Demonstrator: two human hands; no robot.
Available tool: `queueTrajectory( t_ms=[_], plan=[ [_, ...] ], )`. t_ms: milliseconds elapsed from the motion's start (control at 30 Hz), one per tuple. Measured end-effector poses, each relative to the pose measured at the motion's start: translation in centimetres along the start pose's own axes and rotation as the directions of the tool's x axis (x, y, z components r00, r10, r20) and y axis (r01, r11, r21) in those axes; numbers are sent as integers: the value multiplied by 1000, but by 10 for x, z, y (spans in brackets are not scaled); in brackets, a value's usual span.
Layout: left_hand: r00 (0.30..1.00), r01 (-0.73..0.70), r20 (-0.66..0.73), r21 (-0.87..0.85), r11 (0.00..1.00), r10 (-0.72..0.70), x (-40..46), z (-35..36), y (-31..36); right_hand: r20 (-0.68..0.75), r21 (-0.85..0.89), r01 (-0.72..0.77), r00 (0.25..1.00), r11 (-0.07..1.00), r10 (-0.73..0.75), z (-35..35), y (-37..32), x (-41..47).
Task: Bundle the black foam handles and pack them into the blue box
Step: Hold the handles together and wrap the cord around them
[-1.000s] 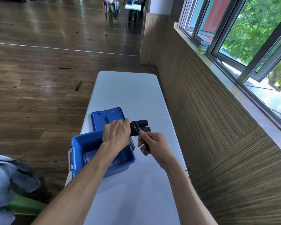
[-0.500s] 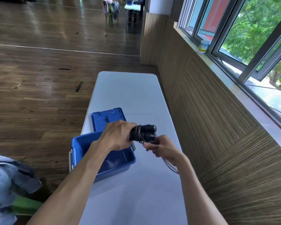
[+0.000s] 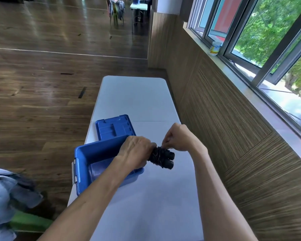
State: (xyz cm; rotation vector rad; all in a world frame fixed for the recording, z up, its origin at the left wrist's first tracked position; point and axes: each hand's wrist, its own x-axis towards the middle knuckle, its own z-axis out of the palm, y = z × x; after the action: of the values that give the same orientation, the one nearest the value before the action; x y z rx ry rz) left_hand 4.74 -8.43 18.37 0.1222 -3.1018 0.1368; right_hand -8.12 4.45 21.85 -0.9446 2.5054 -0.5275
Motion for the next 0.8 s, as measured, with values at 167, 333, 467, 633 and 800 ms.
queueTrajectory(
  t_ms=[167,333,467,633,800],
  plan=[
    [993,118,-19,87,989,-117,5,-1,-4,-289,-59,-38,957,998,19,32,-19,1],
    [982,187,-30,73,980,-185,3,6,-5,-381,-96,-26,924,995,-12,47,-34,-7],
    [968,250,-29,55,967,-249,1,14,-13,-461,127,-4,885,992,63,58,-38,-11],
    [933,347,-112,21,937,-343,3,11,-25,-441,568,112,878,816,187,72,-37,-25],
    [902,418,-116,-13,908,-416,2,1,-32,-304,767,139,938,627,164,84,-29,-33]
  ],
)
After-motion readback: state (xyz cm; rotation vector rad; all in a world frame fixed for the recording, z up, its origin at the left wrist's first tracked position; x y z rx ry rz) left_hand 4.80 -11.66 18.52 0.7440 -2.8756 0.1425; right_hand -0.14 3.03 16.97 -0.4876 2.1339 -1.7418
